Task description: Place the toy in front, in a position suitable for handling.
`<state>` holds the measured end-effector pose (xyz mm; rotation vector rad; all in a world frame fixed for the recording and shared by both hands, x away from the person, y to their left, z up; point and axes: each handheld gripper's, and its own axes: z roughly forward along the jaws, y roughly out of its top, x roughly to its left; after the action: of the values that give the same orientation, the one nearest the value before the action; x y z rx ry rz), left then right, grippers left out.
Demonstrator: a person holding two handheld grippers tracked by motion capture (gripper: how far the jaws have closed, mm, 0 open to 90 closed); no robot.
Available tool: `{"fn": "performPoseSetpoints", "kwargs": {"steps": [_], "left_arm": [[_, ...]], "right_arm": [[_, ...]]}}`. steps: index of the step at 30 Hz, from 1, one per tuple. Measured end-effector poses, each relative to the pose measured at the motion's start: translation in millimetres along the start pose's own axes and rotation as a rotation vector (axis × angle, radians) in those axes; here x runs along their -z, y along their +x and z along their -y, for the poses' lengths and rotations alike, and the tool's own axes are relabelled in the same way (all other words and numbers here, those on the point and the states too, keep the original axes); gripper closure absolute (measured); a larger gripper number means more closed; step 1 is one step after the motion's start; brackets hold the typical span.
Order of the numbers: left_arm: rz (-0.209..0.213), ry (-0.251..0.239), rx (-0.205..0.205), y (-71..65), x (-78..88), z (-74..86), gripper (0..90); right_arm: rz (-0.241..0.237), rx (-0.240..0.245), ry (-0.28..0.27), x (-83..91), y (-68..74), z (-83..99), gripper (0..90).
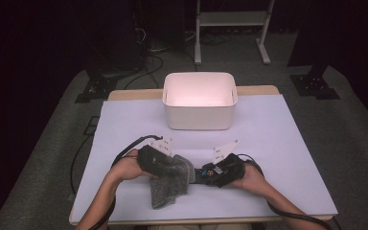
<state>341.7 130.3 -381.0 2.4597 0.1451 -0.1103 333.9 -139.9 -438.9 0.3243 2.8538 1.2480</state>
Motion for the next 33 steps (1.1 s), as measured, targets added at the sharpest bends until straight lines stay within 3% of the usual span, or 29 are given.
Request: {"fn": "performPoseSetpoints", "kwargs": {"steps": [1,2,3,9,14,17,19,22,29,33], "left_arm": [[-0.006,0.004,-0.006,0.4,0.4,-1.1,77.6],[-0.01,0.002,-0.001,0.2,0.4,-2.8,77.6],[-0.01,0.008,-0.011,0.6,1.0,-5.1,77.6],[0.001,0.027,-0.046,-1.2,-8.5,-23.9,77.7],[0.023,0.001,-0.078,0.0,-18.0,-41.9,78.4],[0.047,-0.002,-0.112,-2.3,-26.8,-58.0,78.3],[0.058,0.03,-0.145,-2.7,-38.4,-69.8,78.4],[0.07,0.039,-0.144,-2.2,-53.1,-78.4,78.3],[0.064,0.037,-0.142,-2.1,-51.9,-75.1,78.6],[0.048,0.048,-0.123,-1.2,-43.5,-61.6,78.6]], "right_arm": [[0.002,-0.016,-0.009,3.0,-0.5,3.5,51.4],[-0.013,-0.019,-0.014,5.1,-1.2,6.4,60.9],[-0.022,-0.02,-0.022,6.2,-0.3,8.2,62.8],[0.007,0.016,-0.01,4.6,4.2,6.3,62.9],[0.012,0.017,-0.014,2.6,5.0,6.7,62.6],[0.009,0.018,-0.012,-0.6,6.2,5.7,62.4],[0.014,0.023,-0.01,-1.6,6.9,4.6,62.4],[0.015,0.019,-0.012,-1.6,7.5,5.0,62.4],[0.0,0.006,-0.019,-0.8,5.1,7.0,62.8],[0.01,0.01,-0.01,-0.4,5.3,7.8,63.3]]}}
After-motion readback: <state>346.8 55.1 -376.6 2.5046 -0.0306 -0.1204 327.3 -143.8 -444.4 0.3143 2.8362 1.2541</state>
